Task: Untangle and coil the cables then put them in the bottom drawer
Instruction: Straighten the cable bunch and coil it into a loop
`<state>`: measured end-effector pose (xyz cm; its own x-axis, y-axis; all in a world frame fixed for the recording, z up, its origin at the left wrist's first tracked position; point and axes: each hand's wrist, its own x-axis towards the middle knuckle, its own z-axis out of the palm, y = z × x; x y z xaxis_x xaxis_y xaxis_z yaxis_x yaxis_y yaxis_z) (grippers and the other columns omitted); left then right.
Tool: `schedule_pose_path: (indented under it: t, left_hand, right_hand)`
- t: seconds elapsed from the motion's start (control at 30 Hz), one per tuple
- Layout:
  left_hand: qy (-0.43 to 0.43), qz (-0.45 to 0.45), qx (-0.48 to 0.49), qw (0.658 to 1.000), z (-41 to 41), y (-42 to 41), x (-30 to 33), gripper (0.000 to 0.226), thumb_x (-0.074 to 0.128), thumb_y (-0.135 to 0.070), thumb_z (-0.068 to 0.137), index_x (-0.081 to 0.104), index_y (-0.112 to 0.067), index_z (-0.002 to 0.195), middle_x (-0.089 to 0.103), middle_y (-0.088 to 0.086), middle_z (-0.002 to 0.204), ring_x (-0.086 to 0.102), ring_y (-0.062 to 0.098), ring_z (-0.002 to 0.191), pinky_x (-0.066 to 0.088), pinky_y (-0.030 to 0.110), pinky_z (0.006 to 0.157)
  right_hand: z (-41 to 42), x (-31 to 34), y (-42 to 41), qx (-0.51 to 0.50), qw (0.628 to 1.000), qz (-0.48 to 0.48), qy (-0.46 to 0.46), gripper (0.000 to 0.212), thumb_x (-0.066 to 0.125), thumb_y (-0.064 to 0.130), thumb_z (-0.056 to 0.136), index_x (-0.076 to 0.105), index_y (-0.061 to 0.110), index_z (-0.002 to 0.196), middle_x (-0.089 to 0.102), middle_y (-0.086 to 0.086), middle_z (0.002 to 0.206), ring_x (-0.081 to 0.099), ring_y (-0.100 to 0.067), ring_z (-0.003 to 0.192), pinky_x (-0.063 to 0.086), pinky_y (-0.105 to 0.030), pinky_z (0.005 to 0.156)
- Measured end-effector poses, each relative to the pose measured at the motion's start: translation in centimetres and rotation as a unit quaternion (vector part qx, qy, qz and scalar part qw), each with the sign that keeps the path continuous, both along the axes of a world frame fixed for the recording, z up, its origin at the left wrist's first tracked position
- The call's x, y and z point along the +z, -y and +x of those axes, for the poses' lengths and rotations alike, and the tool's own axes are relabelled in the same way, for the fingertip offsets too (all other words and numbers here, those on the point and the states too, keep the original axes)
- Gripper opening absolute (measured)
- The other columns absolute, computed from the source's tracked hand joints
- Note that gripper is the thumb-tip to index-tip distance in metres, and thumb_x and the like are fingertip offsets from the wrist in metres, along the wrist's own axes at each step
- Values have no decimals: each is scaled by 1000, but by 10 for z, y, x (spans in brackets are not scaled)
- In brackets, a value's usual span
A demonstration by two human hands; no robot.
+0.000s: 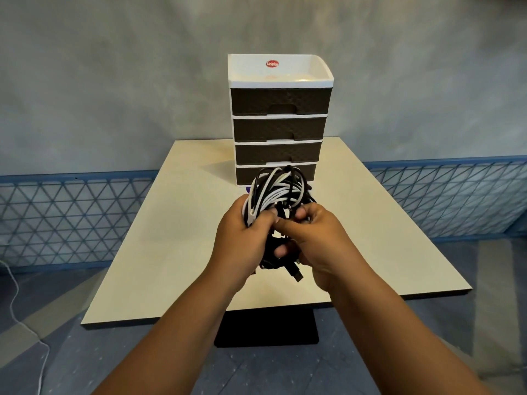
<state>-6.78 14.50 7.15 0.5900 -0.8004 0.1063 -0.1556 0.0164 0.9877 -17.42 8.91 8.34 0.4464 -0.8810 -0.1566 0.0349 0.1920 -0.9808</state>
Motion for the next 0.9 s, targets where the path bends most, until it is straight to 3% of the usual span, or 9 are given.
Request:
schedule_pose_path:
  t: [0.07, 0.13, 0.2, 0.3, 0.43, 0.53, 0.6, 0.8, 0.9]
  left_hand:
    - [-45, -10, -17, 999, 0, -1, 0, 10, 59, -24, 95, 65, -32, 95, 70, -3, 81, 62, 15, 65, 39, 26, 44]
    - [-69, -34, -38, 996, -1, -1, 0, 10, 58, -20, 97, 65, -26, 98, 69, -3, 77, 61, 11, 60, 40, 22, 41]
    - [-76, -50, -67, 994, 0, -1, 0, 11, 57, -17, 98, 65, -22, 103, 67, -4, 76, 59, 8, 58, 41, 17, 45]
    - [-82, -59, -109, 989, -1, 0, -3, 15, 57, -20, 99, 64, -21, 112, 66, -3, 79, 57, 8, 59, 43, 22, 51]
    - [-76, -43, -84, 993, -5, 1, -2, 12, 58, -21, 98, 65, -26, 107, 69, -1, 79, 59, 11, 59, 42, 23, 42]
    - [-55, -45, -88, 994, -4, 4, -2, 16, 61, -32, 92, 67, -31, 107, 73, 7, 94, 66, 31, 74, 52, 53, 55]
    - [-38, -28, -78, 996, 0, 5, -1, 18, 62, -35, 88, 68, -33, 105, 73, 4, 98, 69, 34, 89, 54, 62, 72]
    - [-29, -19, -95, 995, 10, 4, 2, 14, 57, -17, 97, 67, -18, 108, 75, 4, 96, 71, 20, 94, 58, 43, 87]
    - [-16, -22, -112, 993, 12, 1, 5, 8, 56, -15, 98, 63, -12, 99, 70, 5, 77, 71, 23, 81, 58, 41, 79]
  right_hand:
    - [0, 1, 2, 5, 999, -40, -26, 42, 76, 10, 82, 35, 16, 87, 53, -6, 60, 55, -22, 38, 41, -21, 38]
    - [1, 1, 3, 5, 996, -74, -55, 44, 78, 15, 80, 35, 17, 88, 58, -8, 61, 57, -25, 39, 49, -31, 45]
    - [0, 2, 3, 4, 995, -77, -58, 42, 77, 15, 80, 35, 18, 88, 60, -12, 63, 58, -25, 40, 53, -38, 50]
    - [0, 3, 2, -6, 997, -64, -33, 38, 73, 11, 82, 35, 17, 90, 59, -7, 55, 57, -23, 39, 55, -46, 53]
    - [-2, 3, 2, -26, 998, -55, -21, 35, 69, 6, 83, 37, 15, 92, 56, -2, 52, 54, -19, 37, 50, -30, 44]
    - [-2, 1, 3, -36, 996, -67, -53, 33, 69, 11, 83, 38, 16, 91, 55, -6, 64, 50, -16, 37, 41, -24, 42]
    - [-2, 0, 3, -40, 996, -58, -61, 29, 66, 12, 84, 39, 16, 91, 53, -8, 70, 45, -14, 37, 37, -22, 42]
    - [-12, 6, 3, -7, 999, 0, -40, 17, 51, 2, 87, 42, 16, 85, 41, 0, 54, 28, -14, 40, 22, -22, 40]
    - [-20, 10, 2, 12, 999, 1, -43, 17, 49, 0, 88, 43, 15, 83, 37, -7, 59, 25, -12, 41, 16, -26, 45]
